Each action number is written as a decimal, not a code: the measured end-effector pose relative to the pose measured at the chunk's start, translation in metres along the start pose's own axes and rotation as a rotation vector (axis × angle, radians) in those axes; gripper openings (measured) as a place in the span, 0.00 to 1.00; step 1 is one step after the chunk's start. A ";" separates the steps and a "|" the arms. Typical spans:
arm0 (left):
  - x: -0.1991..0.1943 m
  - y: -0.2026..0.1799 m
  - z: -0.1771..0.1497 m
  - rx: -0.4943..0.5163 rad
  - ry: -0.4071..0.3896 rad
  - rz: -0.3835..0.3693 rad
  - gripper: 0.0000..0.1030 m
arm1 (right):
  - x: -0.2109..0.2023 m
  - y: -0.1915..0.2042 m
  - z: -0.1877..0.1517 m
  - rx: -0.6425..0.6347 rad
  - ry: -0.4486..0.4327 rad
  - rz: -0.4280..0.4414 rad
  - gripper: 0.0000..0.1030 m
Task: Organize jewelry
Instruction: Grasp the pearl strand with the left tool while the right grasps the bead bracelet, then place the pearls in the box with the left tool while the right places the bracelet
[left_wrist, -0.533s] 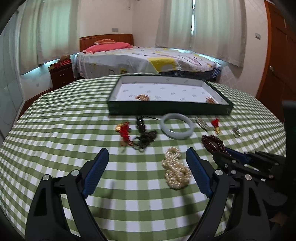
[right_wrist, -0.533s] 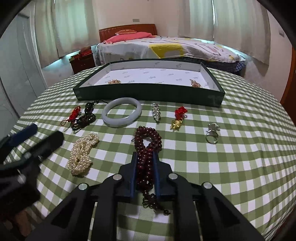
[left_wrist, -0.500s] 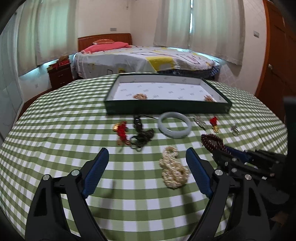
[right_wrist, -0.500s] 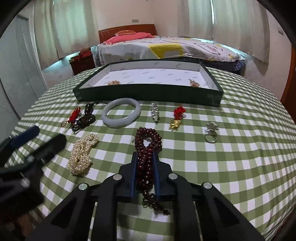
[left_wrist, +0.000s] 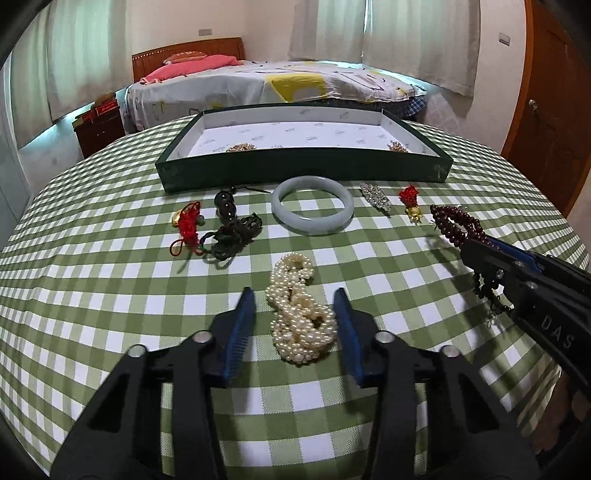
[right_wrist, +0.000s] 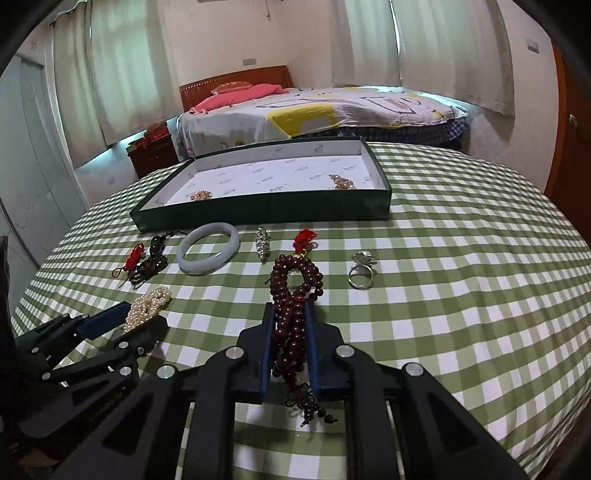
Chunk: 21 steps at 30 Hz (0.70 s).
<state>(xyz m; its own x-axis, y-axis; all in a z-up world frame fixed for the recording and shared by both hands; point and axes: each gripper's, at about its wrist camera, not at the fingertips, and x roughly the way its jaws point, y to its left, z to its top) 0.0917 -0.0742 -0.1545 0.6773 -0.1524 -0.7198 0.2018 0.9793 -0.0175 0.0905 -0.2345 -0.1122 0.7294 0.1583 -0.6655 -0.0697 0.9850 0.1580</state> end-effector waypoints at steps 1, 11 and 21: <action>-0.001 0.000 0.000 0.000 -0.002 -0.001 0.32 | 0.000 0.000 0.000 0.002 -0.002 0.001 0.16; -0.011 0.006 -0.001 -0.016 -0.046 -0.029 0.17 | -0.007 0.005 0.001 -0.013 -0.023 0.006 0.16; -0.046 0.009 0.030 -0.010 -0.180 -0.037 0.16 | -0.023 0.015 0.021 -0.038 -0.088 0.017 0.16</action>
<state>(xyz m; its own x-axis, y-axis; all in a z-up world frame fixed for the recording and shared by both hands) 0.0833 -0.0624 -0.1007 0.7852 -0.2089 -0.5829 0.2224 0.9737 -0.0493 0.0867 -0.2246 -0.0790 0.7846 0.1702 -0.5962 -0.1071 0.9843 0.1401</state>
